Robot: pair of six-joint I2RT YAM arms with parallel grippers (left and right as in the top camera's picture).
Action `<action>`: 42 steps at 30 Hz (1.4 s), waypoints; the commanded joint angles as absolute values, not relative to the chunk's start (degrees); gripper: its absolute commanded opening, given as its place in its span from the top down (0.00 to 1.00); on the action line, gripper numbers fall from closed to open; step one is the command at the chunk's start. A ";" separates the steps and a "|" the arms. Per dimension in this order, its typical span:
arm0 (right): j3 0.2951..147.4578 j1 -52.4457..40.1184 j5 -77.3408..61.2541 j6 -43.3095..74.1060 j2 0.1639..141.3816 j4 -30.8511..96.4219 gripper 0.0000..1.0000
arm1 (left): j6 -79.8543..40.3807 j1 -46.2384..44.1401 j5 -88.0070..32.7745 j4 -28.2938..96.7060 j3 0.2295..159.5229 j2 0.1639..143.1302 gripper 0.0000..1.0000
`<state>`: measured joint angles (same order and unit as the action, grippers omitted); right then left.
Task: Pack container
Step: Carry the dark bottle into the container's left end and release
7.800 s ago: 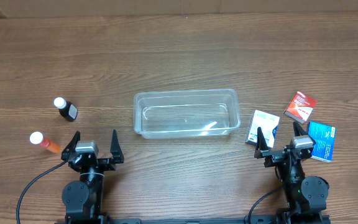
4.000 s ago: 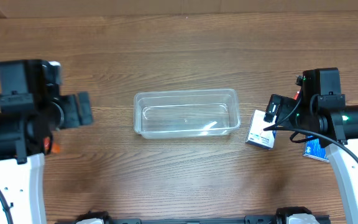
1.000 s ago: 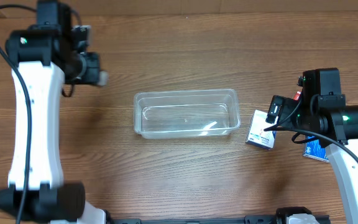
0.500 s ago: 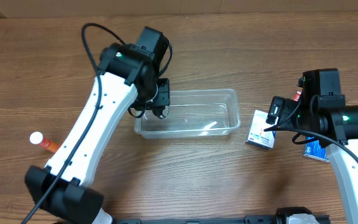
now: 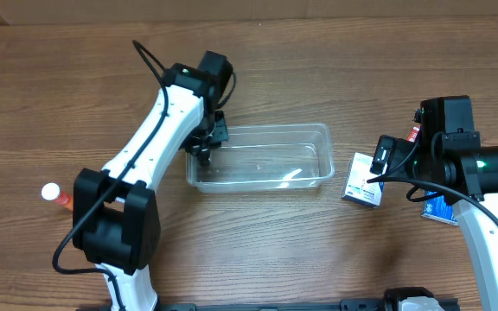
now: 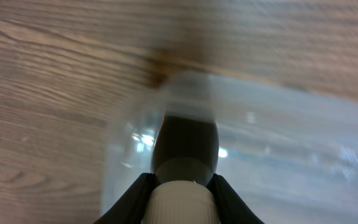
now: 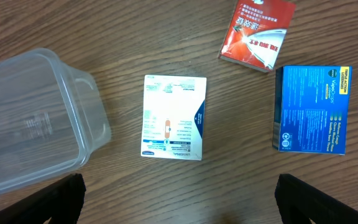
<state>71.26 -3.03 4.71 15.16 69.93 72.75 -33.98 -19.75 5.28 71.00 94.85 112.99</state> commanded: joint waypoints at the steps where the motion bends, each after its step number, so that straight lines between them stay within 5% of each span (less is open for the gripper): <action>1: 72.93 -2.83 4.86 15.00 69.56 72.49 0.00 | -35.11 -18.31 7.03 68.58 94.96 113.14 0.96; 8: 72.93 -2.81 4.86 15.00 69.56 72.51 0.00 | -34.68 -18.39 7.01 66.81 94.96 113.14 0.91; 12: 72.93 -2.83 4.86 15.00 69.56 72.51 0.00 | -34.68 -18.39 6.37 67.22 94.96 113.14 0.46; 16: 72.93 -2.83 4.86 15.00 69.56 72.53 0.00 | -34.65 -18.39 6.37 67.70 94.96 113.14 0.35; 34: 72.93 -2.83 4.91 14.98 69.56 72.31 0.00 | -25.50 -17.89 5.56 75.09 108.97 109.19 0.30; 42: 72.93 -2.81 4.91 14.98 69.56 72.29 0.00 | -28.80 -9.67 13.08 93.86 115.90 96.38 0.08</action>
<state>71.26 -3.03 4.71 15.16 69.93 72.62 -27.46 -15.14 9.17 88.99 114.39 103.24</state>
